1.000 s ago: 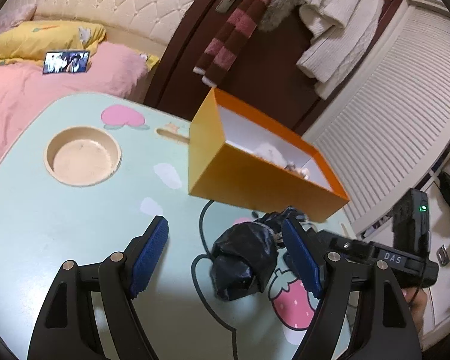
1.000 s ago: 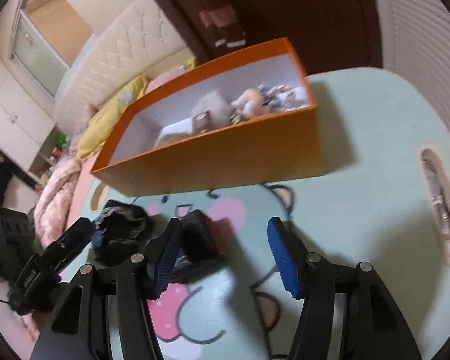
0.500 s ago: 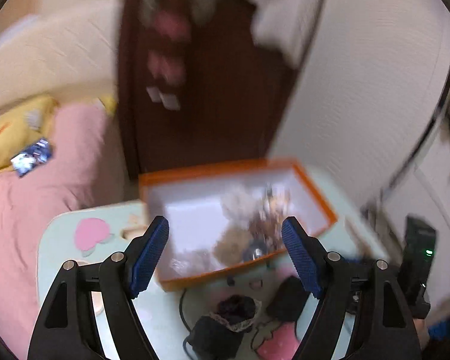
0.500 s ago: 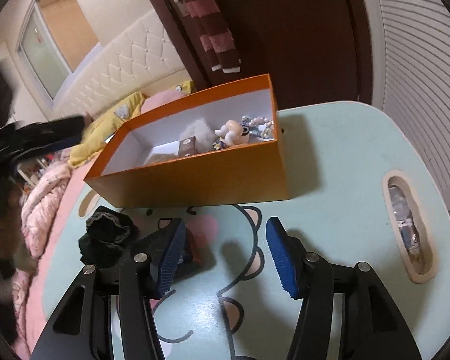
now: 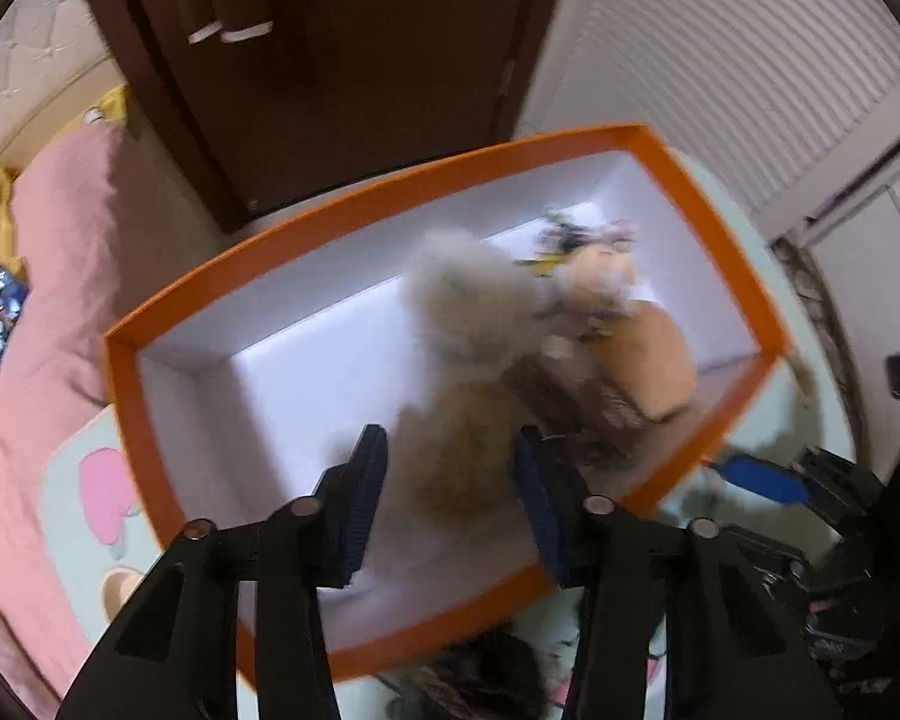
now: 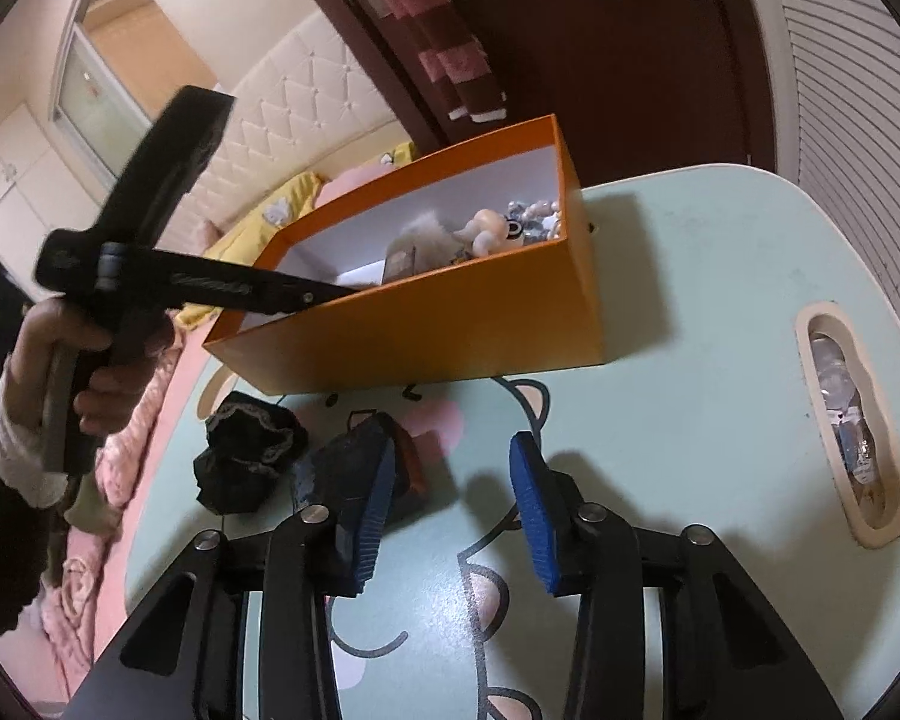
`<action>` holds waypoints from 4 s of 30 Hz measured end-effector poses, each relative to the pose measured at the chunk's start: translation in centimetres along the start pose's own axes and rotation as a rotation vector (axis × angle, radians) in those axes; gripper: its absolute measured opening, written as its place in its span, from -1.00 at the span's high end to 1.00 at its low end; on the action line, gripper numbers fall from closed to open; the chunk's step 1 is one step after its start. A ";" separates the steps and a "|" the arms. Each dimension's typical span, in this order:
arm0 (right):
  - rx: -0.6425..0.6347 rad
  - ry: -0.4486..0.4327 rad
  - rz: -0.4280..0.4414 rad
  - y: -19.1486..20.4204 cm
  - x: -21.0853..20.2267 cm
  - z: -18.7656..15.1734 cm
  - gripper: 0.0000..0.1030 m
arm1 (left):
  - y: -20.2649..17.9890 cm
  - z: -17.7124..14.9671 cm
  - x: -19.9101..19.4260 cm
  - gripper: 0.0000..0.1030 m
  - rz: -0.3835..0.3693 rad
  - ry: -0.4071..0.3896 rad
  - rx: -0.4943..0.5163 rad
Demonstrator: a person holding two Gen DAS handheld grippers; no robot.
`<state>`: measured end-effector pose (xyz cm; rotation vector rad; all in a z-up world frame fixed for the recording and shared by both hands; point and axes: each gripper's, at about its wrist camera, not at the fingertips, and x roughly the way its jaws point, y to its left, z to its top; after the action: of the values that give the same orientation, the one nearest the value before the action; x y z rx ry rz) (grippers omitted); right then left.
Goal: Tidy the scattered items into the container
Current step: 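Grasp the brown fur pompom in the box and place it on the table with the left gripper, then grasp the clear plastic bag in the box and set it on the table with the right gripper, then grasp the brown printed carton in the box and stand it on the table with the left gripper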
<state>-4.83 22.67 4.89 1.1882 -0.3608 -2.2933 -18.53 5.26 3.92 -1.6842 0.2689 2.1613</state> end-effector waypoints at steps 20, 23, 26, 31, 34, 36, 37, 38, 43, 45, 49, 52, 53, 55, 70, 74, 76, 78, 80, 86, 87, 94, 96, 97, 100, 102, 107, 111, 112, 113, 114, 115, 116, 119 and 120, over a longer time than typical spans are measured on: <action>-0.015 -0.002 0.012 0.2 -0.6 0.1 0.30 | 0.7 -5.3 -9.5 0.50 -0.187 -0.373 -0.090; -0.005 0.008 0.037 0.5 -0.5 0.4 0.30 | 1.3 -9.0 -10.7 0.50 -0.164 -0.425 -0.124; -0.032 0.011 0.028 1.4 -0.5 0.6 0.30 | 3.2 -12.6 -10.4 0.50 -0.158 -0.452 -0.220; -0.067 0.035 0.072 3.0 -0.2 2.1 0.30 | 4.5 -16.9 -7.8 0.50 -0.096 -0.431 -0.297; -0.090 0.096 0.099 4.5 0.9 4.3 0.30 | 4.2 -17.9 -5.9 0.50 -0.052 -0.410 -0.307; -0.084 0.115 0.140 5.4 1.8 5.9 0.29 | 4.3 -18.4 -5.1 0.50 -0.072 -0.418 -0.325; -0.082 0.131 0.162 5.8 2.3 6.8 0.29 | 4.2 -18.7 -5.0 0.50 -0.078 -0.428 -0.331; -0.084 0.146 0.168 6.3 2.7 7.7 0.29 | 4.2 -18.7 -4.9 0.50 -0.081 -0.438 -0.333; -0.136 0.212 0.182 9.0 5.4 11.2 0.29 | 4.3 -19.0 -4.2 0.49 -0.085 -0.473 -0.330; -0.122 0.291 0.204 9.5 7.3 12.2 0.28 | 4.2 -19.1 -4.0 0.41 -0.081 -0.484 -0.335; -0.089 0.484 0.199 10.4 11.9 12.8 0.02 | 4.4 -19.6 -3.4 -0.21 -0.121 -0.524 -0.382; -0.097 0.561 0.159 10.8 14.1 12.5 -0.03 | 4.5 -20.2 -3.4 -0.29 -0.141 -0.574 -0.406; -0.099 0.576 0.143 10.8 14.5 12.5 -0.03 | 4.5 -20.3 -3.2 -0.29 -0.146 -0.572 -0.411; -0.103 0.607 0.125 10.9 15.2 12.4 -0.05 | 4.7 -20.3 -2.9 -0.29 -0.152 -0.556 -0.420; -0.176 0.518 0.079 10.7 15.6 12.2 0.37 | 4.9 -20.7 -2.9 -0.29 -0.197 -0.578 -0.454; -0.175 0.399 0.130 10.6 12.6 13.1 0.37 | 5.0 -20.7 -2.9 -0.29 -0.200 -0.582 -0.462; -0.182 0.339 0.159 10.9 10.7 13.3 0.37 | 5.0 -20.7 -2.8 -0.29 -0.206 -0.583 -0.467; -0.182 0.290 0.182 10.8 8.8 13.3 0.37 | 5.1 -20.6 -2.8 -0.29 -0.206 -0.584 -0.472; -0.172 0.263 0.216 10.5 7.2 12.9 0.37 | 5.1 -20.6 -2.8 -0.29 -0.206 -0.585 -0.473; -0.103 0.234 0.310 9.4 4.5 11.4 0.37 | 5.3 -20.6 -2.8 -0.29 -0.204 -0.590 -0.476; -0.090 0.233 0.330 9.2 4.1 11.1 0.37 | 5.3 -20.6 -2.9 -0.29 -0.207 -0.597 -0.475; -0.050 0.156 0.254 5.7 2.1 8.0 0.37 | 5.4 -21.0 -3.4 -0.29 -0.228 -0.638 -0.469; -0.009 0.138 0.243 4.2 1.8 6.8 0.36 | 5.5 -21.0 -3.4 -0.29 -0.232 -0.645 -0.474; 0.016 0.128 0.238 3.4 1.6 6.4 0.36 | 5.5 -21.0 -3.4 -0.29 -0.234 -0.647 -0.477; 0.081 0.070 0.193 1.0 0.6 5.0 0.36 | 5.8 -21.0 -3.5 -0.29 -0.252 -0.645 -0.477; 0.116 0.032 0.153 -0.4 -0.1 4.4 0.36 | 6.1 -21.0 -3.5 -0.29 -0.268 -0.643 -0.488; 0.117 0.033 0.065 -1.5 0.2 2.9 0.35 | 6.7 -21.2 -3.5 -0.29 -0.296 -0.640 -0.524; 0.095 0.069 0.055 -0.9 1.7 1.9 0.33 | 6.7 -20.7 -4.5 -0.29 -0.298 -0.642 -0.510; 0.090 0.075 0.059 -0.7 1.9 1.7 0.33 | 6.6 -20.5 -4.9 -0.29 -0.301 -0.645 -0.498; 0.080 0.077 0.064 -0.4 2.1 1.6 0.32 | 6.5 -20.2 -5.4 -0.29 -0.301 -0.644 -0.482; 0.067 0.077 0.067 -0.1 2.2 1.5 0.32 | 6.4 -19.9 -5.8 -0.29 -0.300 -0.643 -0.465; 0.052 0.073 0.068 0.2 2.2 1.3 0.32 | 6.3 -19.4 -6.3 -0.29 -0.294 -0.641 -0.446; 0.042 0.063 0.068 0.3 2.0 1.2 0.24 | 6.1 -18.6 -7.0 -0.29 -0.283 -0.637 -0.420; 0.026 -0.008 0.057 0.4 1.0 1.2 -0.20 | 5.0 -15.8 -8.6 -0.29 -0.278 -0.612 -0.350; 0.017 -0.029 0.053 0.4 0.4 1.3 -0.25 | 4.6 -14.8 -9.0 -0.29 -0.280 -0.596 -0.332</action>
<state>-5.96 22.09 5.52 1.1404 -0.4183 -2.2681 -5.44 -6.20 8.31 -1.0533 -0.4820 2.4452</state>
